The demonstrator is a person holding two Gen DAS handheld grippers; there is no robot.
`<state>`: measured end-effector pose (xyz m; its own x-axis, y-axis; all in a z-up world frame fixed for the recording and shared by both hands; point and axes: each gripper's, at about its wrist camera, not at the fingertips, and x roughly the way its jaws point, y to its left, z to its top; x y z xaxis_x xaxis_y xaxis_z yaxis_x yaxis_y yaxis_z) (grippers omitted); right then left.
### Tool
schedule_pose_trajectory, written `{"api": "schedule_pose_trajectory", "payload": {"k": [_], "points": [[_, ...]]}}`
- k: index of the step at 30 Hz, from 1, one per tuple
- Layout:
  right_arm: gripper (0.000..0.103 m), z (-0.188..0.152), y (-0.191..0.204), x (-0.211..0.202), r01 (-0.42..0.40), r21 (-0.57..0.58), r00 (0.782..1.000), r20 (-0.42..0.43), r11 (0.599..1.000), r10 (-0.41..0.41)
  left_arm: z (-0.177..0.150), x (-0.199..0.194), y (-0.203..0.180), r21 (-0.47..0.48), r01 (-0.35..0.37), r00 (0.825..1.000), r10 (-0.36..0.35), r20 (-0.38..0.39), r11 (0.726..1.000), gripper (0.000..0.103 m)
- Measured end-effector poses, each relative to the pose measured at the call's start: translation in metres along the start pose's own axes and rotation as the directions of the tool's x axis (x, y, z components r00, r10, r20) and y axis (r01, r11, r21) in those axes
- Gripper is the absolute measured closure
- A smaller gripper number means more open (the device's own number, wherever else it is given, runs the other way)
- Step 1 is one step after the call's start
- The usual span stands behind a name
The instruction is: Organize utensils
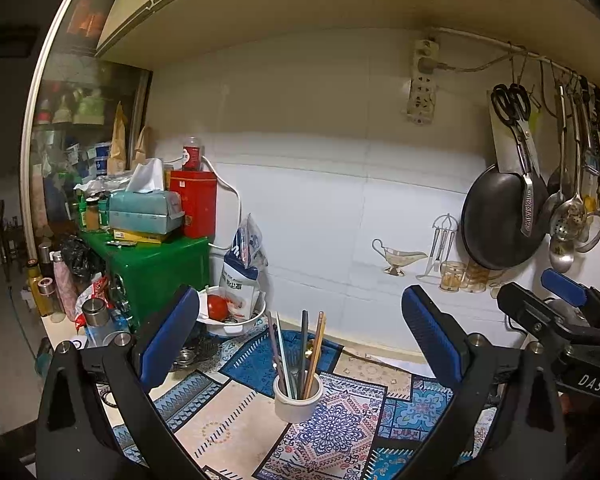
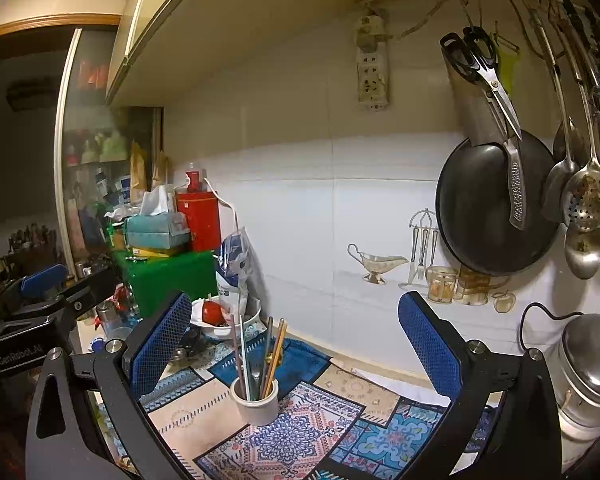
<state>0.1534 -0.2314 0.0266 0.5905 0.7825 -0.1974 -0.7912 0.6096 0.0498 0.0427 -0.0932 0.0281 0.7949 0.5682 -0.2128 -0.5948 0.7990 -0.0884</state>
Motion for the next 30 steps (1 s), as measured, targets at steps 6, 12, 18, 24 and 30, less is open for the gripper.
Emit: {"api": "schedule_pose_trajectory", "payload": {"k": [6, 12, 18, 24, 30], "points": [[0.0, -0.0004, -0.0004, 0.0013, -0.001, 0.004, 1.0, -0.008, 1.0, 0.001, -0.0009, 0.0011, 0.0003, 0.002, -0.003, 1.0, 0.003, -0.001, 1.0, 0.001], [0.0, -0.0004, -0.0001, 0.0019, -0.002, 0.005, 1.0, -0.012, 1.0, 0.002, -0.0013, 0.002, 0.0011, 0.001, -0.005, 1.0, 0.005, -0.002, 1.0, 0.001], [0.0, -0.0005, 0.0005, 0.003, -0.005, 0.005, 1.0, -0.015, 1.0, 0.005, -0.0019, 0.0028, 0.0019, 0.001, -0.005, 1.0, 0.005, -0.003, 1.0, 0.001], [0.0, -0.0011, 0.0005, 0.0036, -0.01, 0.004, 1.0, -0.021, 1.0, 0.01, -0.0034, 0.0027, 0.0008, 0.002, -0.007, 1.0, 0.007, -0.004, 1.0, 0.001], [0.0, -0.0014, 0.0005, 0.0035, -0.011, 0.004, 1.0, -0.022, 1.0, 0.011, -0.0049, 0.0033, 0.0001, 0.004, -0.006, 1.0, 0.006, -0.005, 1.0, 0.001]]}}
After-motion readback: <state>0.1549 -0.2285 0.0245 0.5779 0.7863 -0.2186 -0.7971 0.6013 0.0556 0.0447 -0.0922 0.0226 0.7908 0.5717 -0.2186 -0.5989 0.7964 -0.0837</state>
